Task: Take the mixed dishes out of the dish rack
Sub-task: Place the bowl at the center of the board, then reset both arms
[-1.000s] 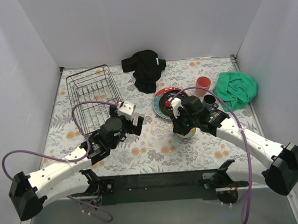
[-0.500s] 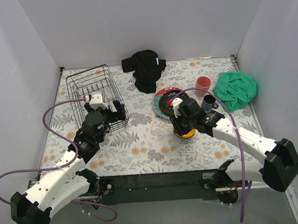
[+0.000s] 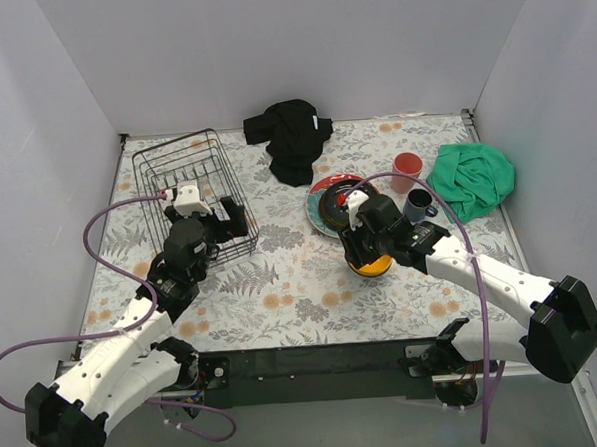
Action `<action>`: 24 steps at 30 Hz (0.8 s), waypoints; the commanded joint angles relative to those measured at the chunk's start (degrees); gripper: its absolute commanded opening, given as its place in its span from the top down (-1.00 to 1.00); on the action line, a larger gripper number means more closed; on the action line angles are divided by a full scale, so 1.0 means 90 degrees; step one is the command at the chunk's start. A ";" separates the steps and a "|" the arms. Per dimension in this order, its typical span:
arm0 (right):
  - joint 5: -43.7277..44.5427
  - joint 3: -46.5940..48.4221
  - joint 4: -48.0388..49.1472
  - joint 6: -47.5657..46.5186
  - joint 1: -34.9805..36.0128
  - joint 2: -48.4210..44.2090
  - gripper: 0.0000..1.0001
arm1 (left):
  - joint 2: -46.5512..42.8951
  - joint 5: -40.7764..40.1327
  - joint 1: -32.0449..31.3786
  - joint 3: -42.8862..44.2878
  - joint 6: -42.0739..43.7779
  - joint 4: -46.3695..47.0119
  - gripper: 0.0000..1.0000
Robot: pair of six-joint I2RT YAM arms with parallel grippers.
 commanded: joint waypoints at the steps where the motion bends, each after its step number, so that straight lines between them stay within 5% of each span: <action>1: 0.0777 0.0355 0.0624 0.0221 -0.0093 0.0012 -0.15 | 0.0033 0.0133 0.0445 0.0232 -0.0350 -0.0212 -0.96; 13: 0.1881 0.0933 0.0205 0.1207 -0.1976 -0.0709 -0.85 | -0.0639 -0.0169 0.1139 0.0934 -0.1025 -0.1822 -0.96; 24: 0.3590 0.0552 -0.0577 0.1120 -0.2389 -0.3560 -0.96 | -0.1928 -0.1721 0.1139 0.2273 -0.0596 -0.3766 -0.96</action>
